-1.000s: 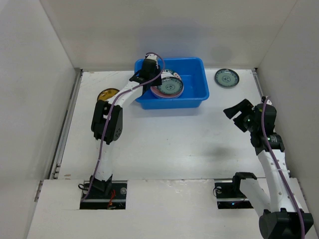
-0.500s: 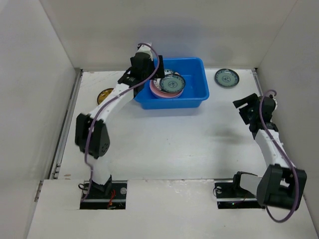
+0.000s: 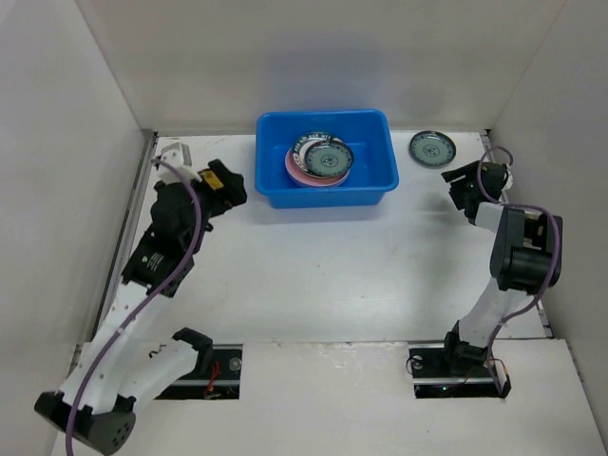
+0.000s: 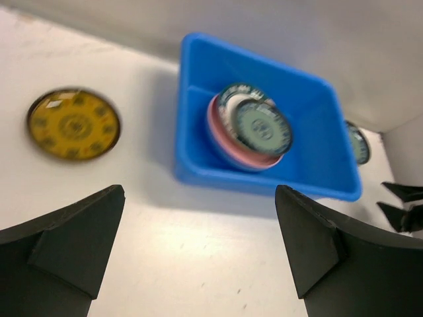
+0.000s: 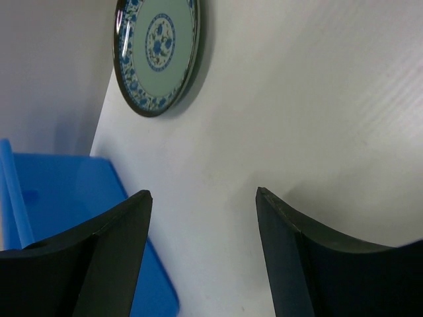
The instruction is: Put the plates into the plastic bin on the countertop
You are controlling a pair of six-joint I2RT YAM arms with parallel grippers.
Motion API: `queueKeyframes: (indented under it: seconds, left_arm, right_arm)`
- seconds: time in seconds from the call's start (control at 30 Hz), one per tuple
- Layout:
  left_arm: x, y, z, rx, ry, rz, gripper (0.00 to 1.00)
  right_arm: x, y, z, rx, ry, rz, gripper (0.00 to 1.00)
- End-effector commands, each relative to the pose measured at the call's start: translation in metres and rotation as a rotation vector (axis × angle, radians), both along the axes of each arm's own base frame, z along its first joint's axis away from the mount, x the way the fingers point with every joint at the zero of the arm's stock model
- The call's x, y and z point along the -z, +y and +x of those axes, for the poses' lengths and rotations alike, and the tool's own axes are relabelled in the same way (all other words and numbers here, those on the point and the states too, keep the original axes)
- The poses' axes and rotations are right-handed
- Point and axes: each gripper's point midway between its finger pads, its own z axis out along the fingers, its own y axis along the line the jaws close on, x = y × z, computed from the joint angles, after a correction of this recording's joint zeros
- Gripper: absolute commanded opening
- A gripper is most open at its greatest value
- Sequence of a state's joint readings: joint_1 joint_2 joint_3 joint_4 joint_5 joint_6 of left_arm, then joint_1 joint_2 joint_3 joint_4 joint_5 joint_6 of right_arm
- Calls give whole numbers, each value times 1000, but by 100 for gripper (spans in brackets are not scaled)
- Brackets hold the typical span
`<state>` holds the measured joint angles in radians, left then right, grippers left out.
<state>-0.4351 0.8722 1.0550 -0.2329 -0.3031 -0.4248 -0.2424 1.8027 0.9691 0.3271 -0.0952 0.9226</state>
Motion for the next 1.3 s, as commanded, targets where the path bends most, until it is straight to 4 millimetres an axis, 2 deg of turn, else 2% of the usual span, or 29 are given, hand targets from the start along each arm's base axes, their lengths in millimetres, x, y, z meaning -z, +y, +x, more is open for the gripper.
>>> queueKeyframes:
  seconds: [0.0, 0.1, 0.2, 0.47, 0.7, 0.93, 1.1, 1.27]
  left_arm:
    - [30, 26, -29, -84, 90, -51, 100]
    - [39, 41, -50, -122, 121, -81, 100]
    - [42, 47, -62, -140, 141, -106, 100]
    - [31, 54, -75, -174, 147, -165, 100]
    - [20, 63, -83, -209, 173, -170, 100]
    - [10, 78, -96, -272, 189, -194, 100]
    - [4, 87, -106, -307, 193, -199, 100]
    - [3, 94, -114, -340, 205, -211, 100]
  right_arm:
    - [-33, -5, 45, -8, -162, 20, 69]
    - [-25, -5, 67, -1, -170, 76, 68]
    - [-17, -4, 86, -3, -175, 141, 67]
    - [-6, -5, 118, 22, -180, 259, 60]
    - [10, -5, 131, 46, -122, 292, 51]
    - [28, 5, 136, 60, -33, 323, 42]
    - [45, 17, 132, 69, 42, 340, 40]
    - [44, 17, 135, 99, 42, 328, 38]
